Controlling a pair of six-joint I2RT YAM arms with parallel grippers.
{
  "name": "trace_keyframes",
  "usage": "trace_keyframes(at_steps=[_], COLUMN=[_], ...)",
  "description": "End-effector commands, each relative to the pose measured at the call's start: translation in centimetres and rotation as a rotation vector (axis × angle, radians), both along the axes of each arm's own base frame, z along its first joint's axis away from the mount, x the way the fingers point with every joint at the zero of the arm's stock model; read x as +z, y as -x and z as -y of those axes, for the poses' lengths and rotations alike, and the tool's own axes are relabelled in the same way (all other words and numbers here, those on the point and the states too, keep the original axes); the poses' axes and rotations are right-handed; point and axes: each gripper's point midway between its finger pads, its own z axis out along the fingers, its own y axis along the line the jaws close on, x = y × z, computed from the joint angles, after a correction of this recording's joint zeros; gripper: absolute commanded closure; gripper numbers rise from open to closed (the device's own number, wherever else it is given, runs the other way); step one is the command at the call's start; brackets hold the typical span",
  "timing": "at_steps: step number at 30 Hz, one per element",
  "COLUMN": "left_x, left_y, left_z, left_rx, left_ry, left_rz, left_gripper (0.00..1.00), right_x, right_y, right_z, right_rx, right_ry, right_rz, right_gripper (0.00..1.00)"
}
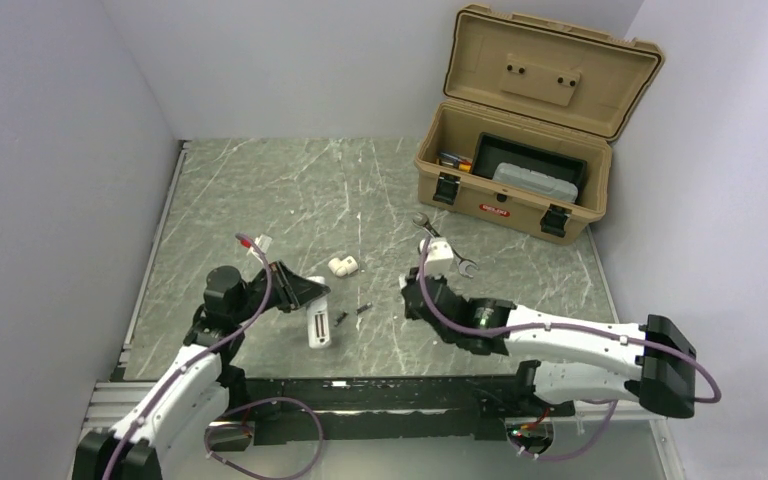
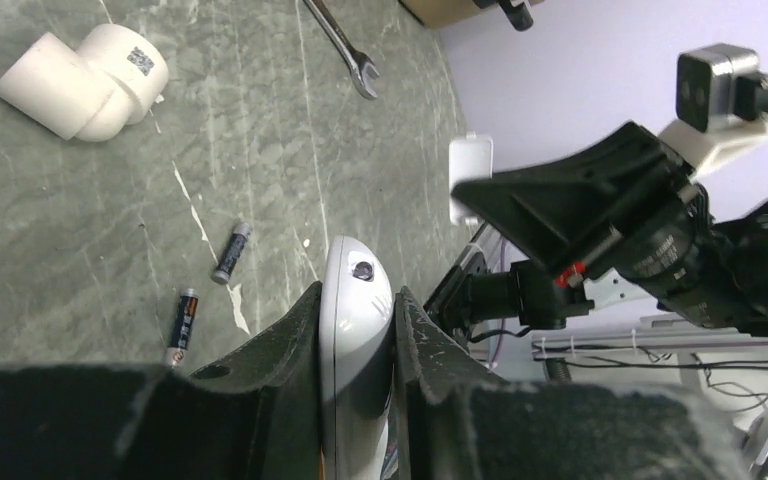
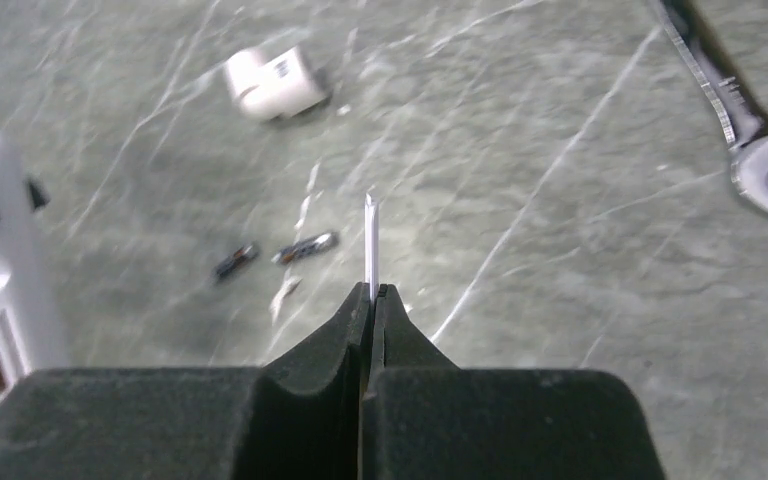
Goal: Load the batteries into the remote control
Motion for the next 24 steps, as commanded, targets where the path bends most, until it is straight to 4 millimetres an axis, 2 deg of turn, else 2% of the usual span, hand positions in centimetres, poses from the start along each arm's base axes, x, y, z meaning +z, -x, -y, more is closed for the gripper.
trace_keyframes(at_steps=[1, 6, 9, 12, 14, 16, 18, 19, 21, 24], left_x=[4.0, 4.0, 4.0, 4.3, 4.4, 4.5, 4.5, 4.4, 4.5, 4.5], left_y=[-2.6, -3.6, -4.0, -4.3, -4.5, -4.6, -4.6, -4.6, -4.7, -4.7], left_z=[0.3, 0.4, 0.5, 0.5, 0.4, 0.3, 0.3, 0.2, 0.2, 0.2], left_rx=[0.050, 0.078, 0.075, 0.083, 0.094, 0.099, 0.106, 0.109, 0.113, 0.116], left_ry=[0.137, 0.192, 0.188, 0.191, 0.191, 0.189, 0.188, 0.189, 0.193, 0.199], left_rz=[0.134, 0.136, 0.133, 0.139, 0.143, 0.146, 0.148, 0.147, 0.148, 0.145], left_gripper=[1.00, 1.00, 1.00, 1.00, 1.00, 1.00, 1.00, 1.00, 1.00, 1.00], right_x=[-0.5, -4.1, -6.4, -8.3, -9.2, -9.8, -9.9, -9.7, -9.2, -7.6], right_y=[-3.8, -8.1, -9.4, -10.1, -10.3, -10.2, -10.3, -10.3, -10.4, -10.5], right_z=[0.5, 1.6, 1.7, 1.0, 0.8, 0.9, 1.1, 1.3, 2.0, 3.5], right_rx=[0.027, 0.002, -0.004, 0.003, 0.001, -0.007, -0.020, -0.028, -0.054, -0.105], right_ry=[-0.026, 0.054, 0.098, 0.125, 0.138, 0.144, 0.152, 0.156, 0.170, 0.187], right_rz=[-0.030, -0.090, -0.125, -0.160, -0.180, -0.192, -0.192, -0.189, -0.176, -0.138], right_gripper=[1.00, 1.00, 1.00, 0.95, 0.83, 0.76, 0.60, 0.50, 0.37, 0.28])
